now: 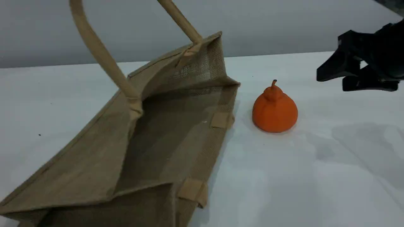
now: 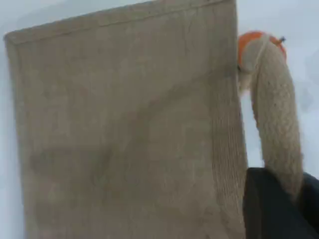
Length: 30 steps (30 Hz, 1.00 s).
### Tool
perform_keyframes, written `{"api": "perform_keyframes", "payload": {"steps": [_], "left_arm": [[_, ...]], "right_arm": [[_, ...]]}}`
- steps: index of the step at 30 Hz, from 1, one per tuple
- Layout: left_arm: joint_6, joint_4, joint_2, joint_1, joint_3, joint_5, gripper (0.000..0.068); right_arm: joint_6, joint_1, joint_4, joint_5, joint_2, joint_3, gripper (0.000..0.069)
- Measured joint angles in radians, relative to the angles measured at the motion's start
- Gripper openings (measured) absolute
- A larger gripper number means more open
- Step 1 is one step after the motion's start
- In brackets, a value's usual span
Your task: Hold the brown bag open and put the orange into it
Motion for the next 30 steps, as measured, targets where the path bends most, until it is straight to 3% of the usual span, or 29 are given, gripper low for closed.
{"api": "perform_keyframes", "payload": {"steps": [7,16,22,30], "left_arm": [[-0.002,0.003,0.001,0.000,-0.101,0.068,0.0092],[-0.029,0.064,0.001,0.000,-0.104,0.134,0.0092],[-0.030,0.071,0.001,0.000,-0.104,0.128,0.0092],[-0.029,0.072,0.001,0.000,-0.104,0.112,0.0092]], "right_arm": [[-0.001,0.089,0.000,-0.032,0.119,-0.092,0.0420],[-0.011,0.204,0.001,-0.169,0.199,-0.227,0.0420],[-0.016,0.233,0.001,-0.261,0.246,-0.294,0.0420],[-0.016,0.233,0.001,-0.245,0.330,-0.344,0.0420]]}}
